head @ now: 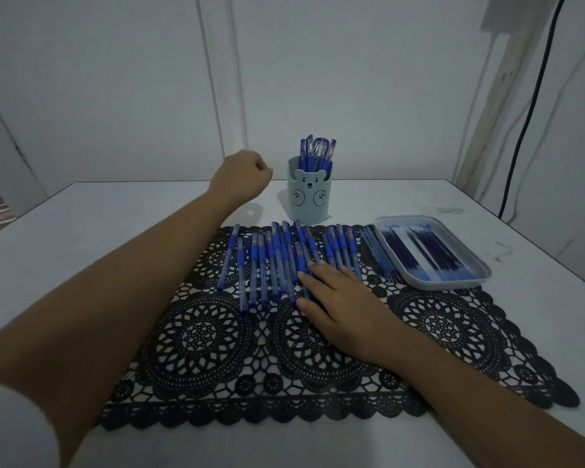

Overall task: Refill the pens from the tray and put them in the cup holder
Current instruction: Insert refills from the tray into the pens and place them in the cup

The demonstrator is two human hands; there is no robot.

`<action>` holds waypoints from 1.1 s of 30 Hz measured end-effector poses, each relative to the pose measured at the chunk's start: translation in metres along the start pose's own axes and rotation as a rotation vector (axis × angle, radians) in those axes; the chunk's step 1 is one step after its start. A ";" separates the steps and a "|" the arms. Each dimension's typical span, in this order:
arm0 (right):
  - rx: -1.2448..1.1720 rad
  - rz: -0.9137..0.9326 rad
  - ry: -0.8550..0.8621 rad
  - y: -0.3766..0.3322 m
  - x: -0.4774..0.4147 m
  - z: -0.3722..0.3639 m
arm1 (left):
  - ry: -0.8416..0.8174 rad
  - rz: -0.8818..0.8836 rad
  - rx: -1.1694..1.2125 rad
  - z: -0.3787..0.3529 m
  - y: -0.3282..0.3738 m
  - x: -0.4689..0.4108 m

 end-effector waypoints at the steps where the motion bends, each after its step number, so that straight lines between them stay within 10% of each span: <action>1: 0.002 0.001 0.003 0.000 0.000 0.001 | -0.052 0.019 -0.049 -0.001 -0.007 0.009; 10: 0.018 0.018 0.037 0.000 0.000 0.000 | -0.456 0.180 -0.311 -0.023 -0.058 0.086; 21: -0.074 0.028 0.056 -0.006 0.004 0.009 | -0.330 0.177 -0.491 0.004 -0.031 0.109; 29: -0.142 0.097 0.454 -0.013 0.012 0.035 | -0.046 -0.527 -0.353 0.000 0.026 0.165; 33: 0.040 0.194 0.523 -0.027 0.019 0.035 | -0.035 -0.612 -0.292 -0.010 0.049 0.181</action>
Point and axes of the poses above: each hand's wrist, its own x-axis away from the middle knuckle, its own z-axis out of the back of the hand, y = z × x, the point moved 6 cm from there along -x, towards the middle knuckle, and after that the axes turned 13 degrees about -z, right-handed, at the moved point
